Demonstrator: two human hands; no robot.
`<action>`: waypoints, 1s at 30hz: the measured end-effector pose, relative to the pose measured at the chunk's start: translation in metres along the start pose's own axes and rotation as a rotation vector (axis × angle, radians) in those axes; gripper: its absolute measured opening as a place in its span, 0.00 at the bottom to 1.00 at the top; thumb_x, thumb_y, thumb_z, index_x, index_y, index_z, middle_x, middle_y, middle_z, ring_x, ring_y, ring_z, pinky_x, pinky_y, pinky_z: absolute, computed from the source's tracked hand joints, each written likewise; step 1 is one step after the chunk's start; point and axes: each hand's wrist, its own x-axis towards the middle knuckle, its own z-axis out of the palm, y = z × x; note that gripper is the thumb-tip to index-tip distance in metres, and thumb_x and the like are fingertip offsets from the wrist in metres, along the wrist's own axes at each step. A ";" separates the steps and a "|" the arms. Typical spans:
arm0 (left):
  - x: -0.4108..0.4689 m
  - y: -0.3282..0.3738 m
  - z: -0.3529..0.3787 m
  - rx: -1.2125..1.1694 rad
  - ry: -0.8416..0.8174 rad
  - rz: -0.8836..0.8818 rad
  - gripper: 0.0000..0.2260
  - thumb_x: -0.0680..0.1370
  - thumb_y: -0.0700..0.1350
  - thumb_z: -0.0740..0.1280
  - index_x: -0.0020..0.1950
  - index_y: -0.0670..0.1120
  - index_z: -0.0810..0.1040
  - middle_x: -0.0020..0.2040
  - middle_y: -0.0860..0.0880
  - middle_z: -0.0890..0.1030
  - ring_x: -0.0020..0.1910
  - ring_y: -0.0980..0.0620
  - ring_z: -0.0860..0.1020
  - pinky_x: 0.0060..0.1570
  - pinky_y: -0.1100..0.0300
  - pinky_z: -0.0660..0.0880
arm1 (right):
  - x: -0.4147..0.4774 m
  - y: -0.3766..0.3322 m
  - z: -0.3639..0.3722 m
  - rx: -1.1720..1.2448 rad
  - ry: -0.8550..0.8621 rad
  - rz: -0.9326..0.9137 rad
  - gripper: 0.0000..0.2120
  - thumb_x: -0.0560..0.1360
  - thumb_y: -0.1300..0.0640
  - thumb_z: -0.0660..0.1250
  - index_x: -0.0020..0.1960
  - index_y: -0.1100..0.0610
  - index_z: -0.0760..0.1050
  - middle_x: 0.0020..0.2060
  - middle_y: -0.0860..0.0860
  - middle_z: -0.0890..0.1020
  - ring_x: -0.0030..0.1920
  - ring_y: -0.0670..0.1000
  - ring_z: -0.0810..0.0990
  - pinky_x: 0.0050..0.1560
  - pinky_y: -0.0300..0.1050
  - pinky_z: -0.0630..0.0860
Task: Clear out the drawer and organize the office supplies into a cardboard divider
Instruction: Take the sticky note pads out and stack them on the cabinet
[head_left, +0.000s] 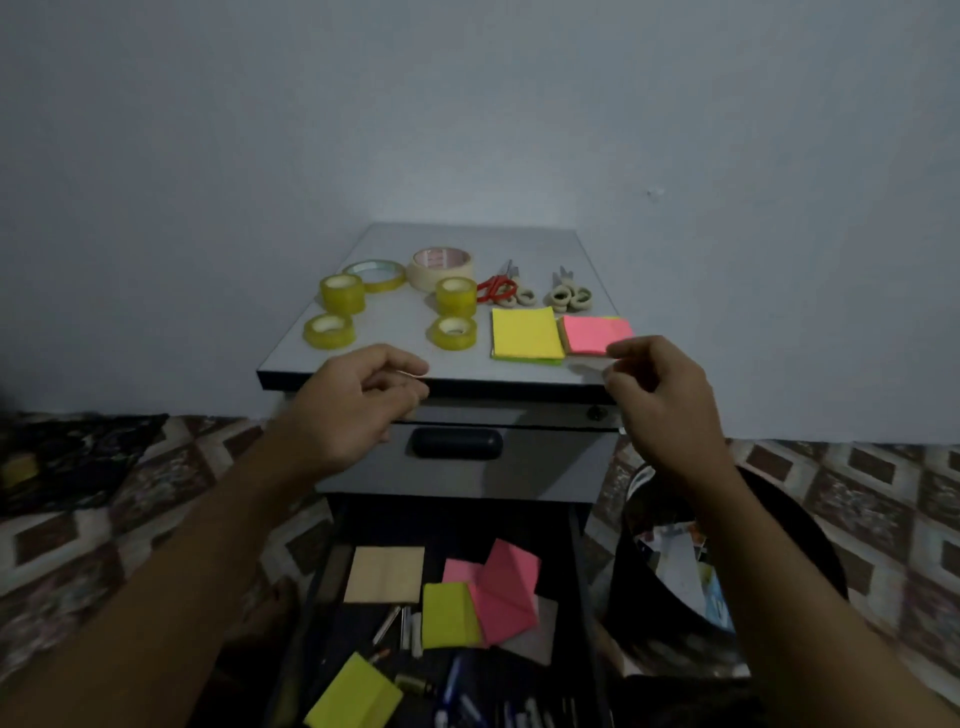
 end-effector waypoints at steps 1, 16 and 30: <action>-0.007 -0.009 0.002 -0.009 -0.001 -0.013 0.07 0.80 0.38 0.66 0.52 0.50 0.80 0.51 0.43 0.84 0.44 0.50 0.81 0.46 0.47 0.79 | -0.010 0.003 0.006 0.029 -0.037 0.018 0.07 0.76 0.60 0.67 0.53 0.53 0.79 0.41 0.48 0.83 0.40 0.45 0.80 0.42 0.40 0.76; -0.038 -0.216 0.057 0.325 -0.296 -0.442 0.26 0.77 0.44 0.69 0.74 0.52 0.69 0.70 0.47 0.72 0.62 0.48 0.75 0.55 0.63 0.69 | -0.127 0.117 0.119 -0.023 -0.699 0.430 0.18 0.70 0.62 0.74 0.58 0.53 0.76 0.53 0.48 0.79 0.49 0.47 0.77 0.46 0.37 0.72; -0.004 -0.262 0.083 0.638 -0.500 -0.421 0.45 0.74 0.37 0.69 0.82 0.56 0.46 0.82 0.50 0.42 0.80 0.42 0.40 0.78 0.49 0.44 | -0.134 0.170 0.159 -0.349 -0.860 0.441 0.60 0.48 0.33 0.65 0.79 0.41 0.52 0.79 0.59 0.47 0.79 0.61 0.44 0.76 0.54 0.50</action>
